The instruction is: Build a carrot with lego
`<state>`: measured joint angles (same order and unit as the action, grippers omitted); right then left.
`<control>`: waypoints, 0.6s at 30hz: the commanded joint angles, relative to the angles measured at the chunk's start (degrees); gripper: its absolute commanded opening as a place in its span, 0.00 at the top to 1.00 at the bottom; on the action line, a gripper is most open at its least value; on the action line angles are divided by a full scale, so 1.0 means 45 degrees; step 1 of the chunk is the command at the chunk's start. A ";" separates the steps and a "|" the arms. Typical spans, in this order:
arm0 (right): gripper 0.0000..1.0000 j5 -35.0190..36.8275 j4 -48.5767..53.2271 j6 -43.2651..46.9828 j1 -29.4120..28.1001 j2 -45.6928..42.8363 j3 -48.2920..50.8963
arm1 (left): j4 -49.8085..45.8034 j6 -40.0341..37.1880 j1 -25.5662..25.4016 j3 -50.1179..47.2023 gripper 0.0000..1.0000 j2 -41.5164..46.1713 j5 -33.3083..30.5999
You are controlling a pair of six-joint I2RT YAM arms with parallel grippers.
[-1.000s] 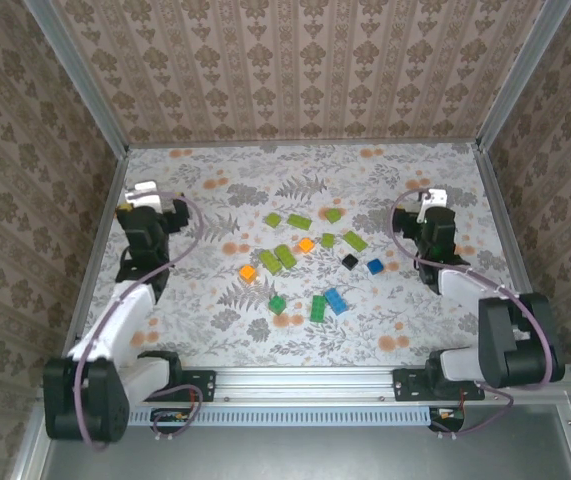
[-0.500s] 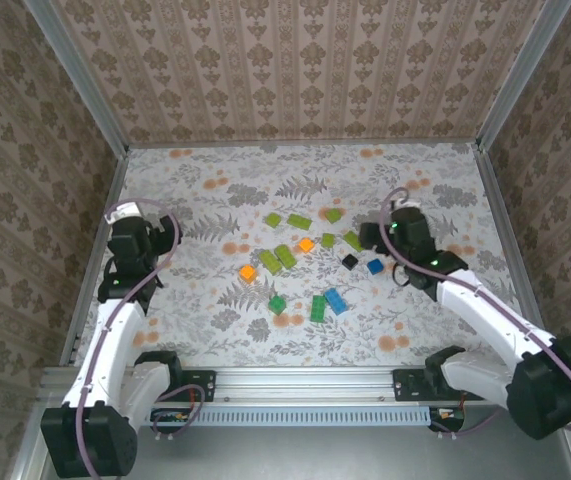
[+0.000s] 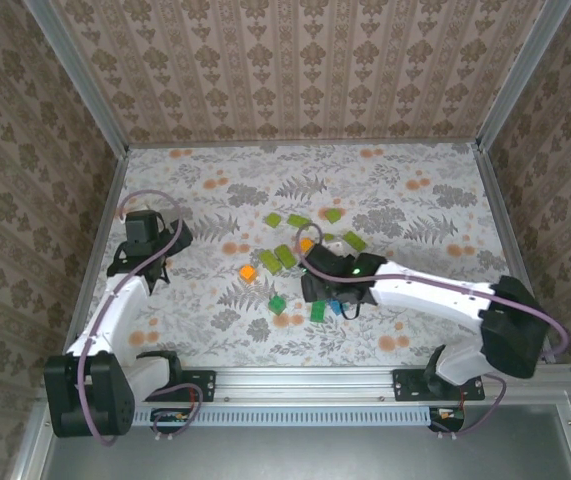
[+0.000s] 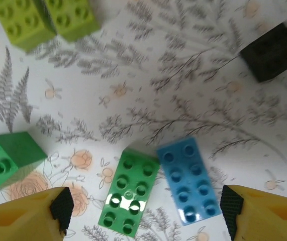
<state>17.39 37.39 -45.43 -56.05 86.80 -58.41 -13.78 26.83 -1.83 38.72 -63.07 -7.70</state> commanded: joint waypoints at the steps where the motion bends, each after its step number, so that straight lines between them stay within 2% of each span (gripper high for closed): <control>1: 0.23 0.0179 0.1041 -0.1353 -0.0506 0.0573 -0.0457 | -0.0391 0.0258 0.0054 0.0650 0.00 0.0030 -0.0415; 7: 0.29 -0.0086 0.1069 -0.2349 -0.0979 0.0955 -0.0241 | -0.0539 0.0211 0.0055 0.0701 0.00 0.0207 -0.0544; 18: 0.32 -0.0963 -0.0104 -0.3289 -0.1177 0.1469 0.0333 | -0.0688 0.0198 0.0064 0.0788 0.00 0.0226 -0.0397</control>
<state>14.59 38.04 -57.60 -60.99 91.85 -58.22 -15.07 27.05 -1.83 40.60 -62.94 -9.02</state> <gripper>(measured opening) 0.684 0.993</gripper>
